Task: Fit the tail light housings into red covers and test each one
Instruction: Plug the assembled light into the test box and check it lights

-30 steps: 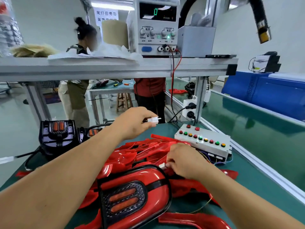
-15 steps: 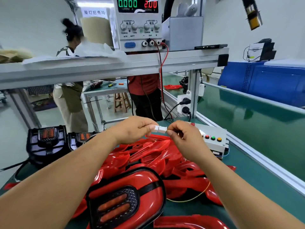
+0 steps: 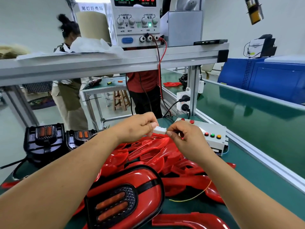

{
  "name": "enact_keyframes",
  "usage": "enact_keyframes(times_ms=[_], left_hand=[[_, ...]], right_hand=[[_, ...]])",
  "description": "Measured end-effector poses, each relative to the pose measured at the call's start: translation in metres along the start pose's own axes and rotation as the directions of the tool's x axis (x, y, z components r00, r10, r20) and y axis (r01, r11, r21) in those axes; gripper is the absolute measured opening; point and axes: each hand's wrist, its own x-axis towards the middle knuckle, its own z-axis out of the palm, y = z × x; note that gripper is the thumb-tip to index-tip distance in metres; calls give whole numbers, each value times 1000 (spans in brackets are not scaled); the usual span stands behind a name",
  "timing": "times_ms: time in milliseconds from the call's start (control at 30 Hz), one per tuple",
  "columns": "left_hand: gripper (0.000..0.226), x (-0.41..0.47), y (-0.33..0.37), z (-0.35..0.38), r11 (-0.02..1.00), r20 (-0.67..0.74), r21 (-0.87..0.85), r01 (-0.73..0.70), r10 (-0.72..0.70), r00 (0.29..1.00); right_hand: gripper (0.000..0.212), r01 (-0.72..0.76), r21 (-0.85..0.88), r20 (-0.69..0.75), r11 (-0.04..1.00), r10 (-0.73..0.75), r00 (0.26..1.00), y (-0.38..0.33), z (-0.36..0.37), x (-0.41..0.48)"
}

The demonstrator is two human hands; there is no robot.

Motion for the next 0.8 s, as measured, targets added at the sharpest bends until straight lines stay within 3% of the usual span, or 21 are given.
enact_keyframes(times_ms=[167,800], left_hand=[[11,0,3,6,1000,-16,-16,15,-15,1000],[25,-4,-17,25,988,-77,-97,124,-132,988]], right_hand=[[7,36,-70,-6,997,-37,999,-5,2,2],[11,17,-75,26,997,-15,1000,-10,25,2]])
